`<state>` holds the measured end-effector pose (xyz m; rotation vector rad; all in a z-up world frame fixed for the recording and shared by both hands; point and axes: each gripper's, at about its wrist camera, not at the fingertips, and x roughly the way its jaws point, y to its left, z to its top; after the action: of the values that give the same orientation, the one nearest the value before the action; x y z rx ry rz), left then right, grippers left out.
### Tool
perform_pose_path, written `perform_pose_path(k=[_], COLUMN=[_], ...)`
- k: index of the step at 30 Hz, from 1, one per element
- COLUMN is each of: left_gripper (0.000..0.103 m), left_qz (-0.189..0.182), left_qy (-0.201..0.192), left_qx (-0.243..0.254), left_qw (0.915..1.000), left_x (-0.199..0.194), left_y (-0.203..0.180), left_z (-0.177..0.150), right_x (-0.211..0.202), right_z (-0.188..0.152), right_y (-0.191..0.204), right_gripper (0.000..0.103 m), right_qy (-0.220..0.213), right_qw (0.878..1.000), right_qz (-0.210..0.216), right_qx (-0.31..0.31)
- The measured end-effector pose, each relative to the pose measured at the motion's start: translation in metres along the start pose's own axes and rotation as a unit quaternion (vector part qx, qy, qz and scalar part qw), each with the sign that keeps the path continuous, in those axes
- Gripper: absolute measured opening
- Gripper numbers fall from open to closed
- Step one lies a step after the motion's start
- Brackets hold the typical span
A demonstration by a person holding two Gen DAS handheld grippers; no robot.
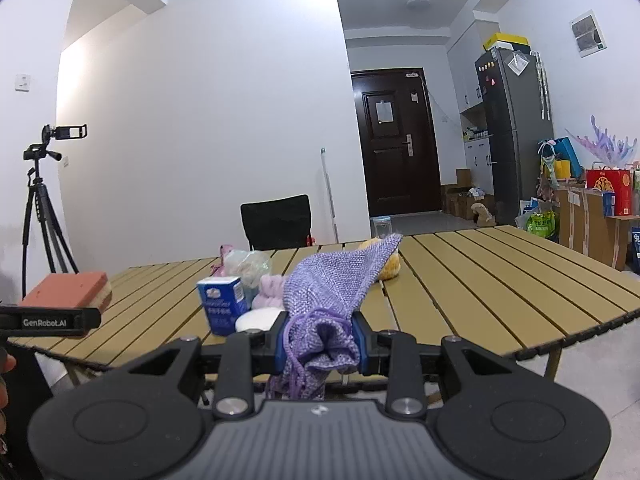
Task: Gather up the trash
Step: 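Lift both held items off the table and carry them down toward the black bin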
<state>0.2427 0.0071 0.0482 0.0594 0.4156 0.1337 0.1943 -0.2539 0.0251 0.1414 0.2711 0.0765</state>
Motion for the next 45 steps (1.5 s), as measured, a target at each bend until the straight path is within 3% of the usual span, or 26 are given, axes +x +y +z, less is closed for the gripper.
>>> perform_pose_path(k=[11, 20, 32, 45], left_gripper=[0.098, 0.098, 0.098, 0.098], left_qz=[-0.009, -0.012, -0.017, -0.01], left_qy=[0.006, 0.043, 0.126, 0.218], left_qx=[0.004, 0.012, 0.028, 0.035], left_qw=[0.9999, 0.9989, 0.9915, 0.9753], left_x=[-0.054, -0.073, -0.064, -0.032], left_y=[0.005, 0.009, 0.005, 0.005], left_z=[-0.03, -0.066, -0.123, -0.162], right_x=[-0.038, -0.058, -0.055, -0.027], right_z=[-0.023, -0.047, -0.089, -0.138], right_y=[0.011, 0.016, 0.007, -0.005], right_gripper=[0.03, 0.03, 0.03, 0.03], right_qy=[0.03, 0.062, 0.13, 0.21], right_qw=[0.999, 0.998, 0.991, 0.977], right_qz=[0.009, 0.012, 0.0, -0.015], right_qx=[-0.01, -0.016, -0.012, 0.003])
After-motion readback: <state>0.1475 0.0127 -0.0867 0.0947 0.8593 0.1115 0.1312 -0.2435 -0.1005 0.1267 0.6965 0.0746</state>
